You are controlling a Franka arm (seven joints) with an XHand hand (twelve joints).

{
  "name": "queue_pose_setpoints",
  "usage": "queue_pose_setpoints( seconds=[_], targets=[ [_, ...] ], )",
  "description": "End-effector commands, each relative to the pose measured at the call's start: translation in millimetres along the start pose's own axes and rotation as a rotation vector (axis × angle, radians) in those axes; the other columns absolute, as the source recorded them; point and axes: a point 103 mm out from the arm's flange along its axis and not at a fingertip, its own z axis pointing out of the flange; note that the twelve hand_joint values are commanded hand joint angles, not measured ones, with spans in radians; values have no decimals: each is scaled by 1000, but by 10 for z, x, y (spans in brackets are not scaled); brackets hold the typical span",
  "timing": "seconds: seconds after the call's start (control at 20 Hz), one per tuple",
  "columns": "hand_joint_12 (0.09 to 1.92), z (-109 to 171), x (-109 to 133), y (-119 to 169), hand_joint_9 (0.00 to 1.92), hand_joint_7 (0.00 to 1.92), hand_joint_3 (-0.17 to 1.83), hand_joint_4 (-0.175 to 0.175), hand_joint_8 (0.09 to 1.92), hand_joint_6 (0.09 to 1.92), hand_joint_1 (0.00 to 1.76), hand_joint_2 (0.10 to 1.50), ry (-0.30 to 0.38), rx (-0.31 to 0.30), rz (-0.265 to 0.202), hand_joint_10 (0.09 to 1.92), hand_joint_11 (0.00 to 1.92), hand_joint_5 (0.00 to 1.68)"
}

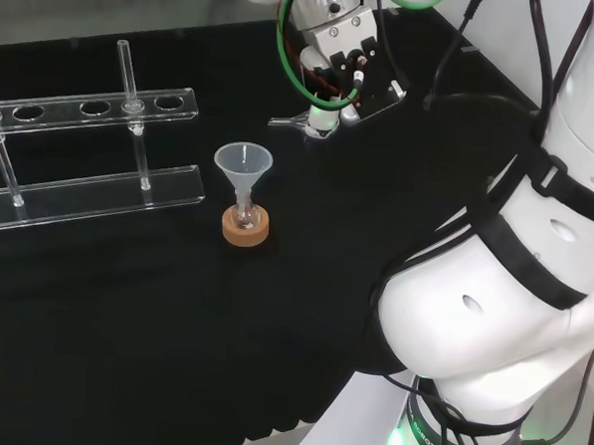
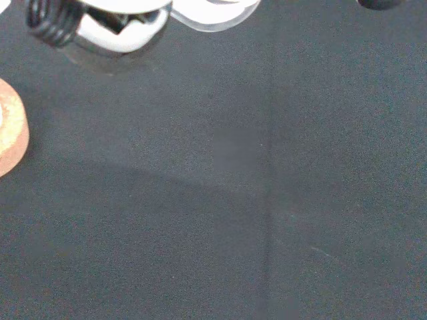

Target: Pour all the NaCl from the weighing funnel into the round-bottom flask.

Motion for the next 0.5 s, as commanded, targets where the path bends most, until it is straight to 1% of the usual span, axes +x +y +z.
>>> queue_pose_setpoints(
  seconds=[0.05, 0.15, 0.4, 0.5],
  targets=[
    [593, -39, 98, 19, 1612, 1339, 623, 175, 371, 665, 1120, 679, -24, 26, -15, 87, 1500, 1271],
    [592, -55, 125, 40, 1612, 1339, 623, 175, 369, 665, 1120, 679, -48, 36, -11, 87, 1501, 1271],
    [590, -43, 171, 111, 1613, 1341, 622, 175, 367, 664, 1120, 679, -98, 54, -28, 87, 1503, 1272],
    [590, -28, 177, 128, 1613, 1341, 622, 175, 366, 663, 1120, 679, -102, 58, -35, 87, 1503, 1272]
  ],
)
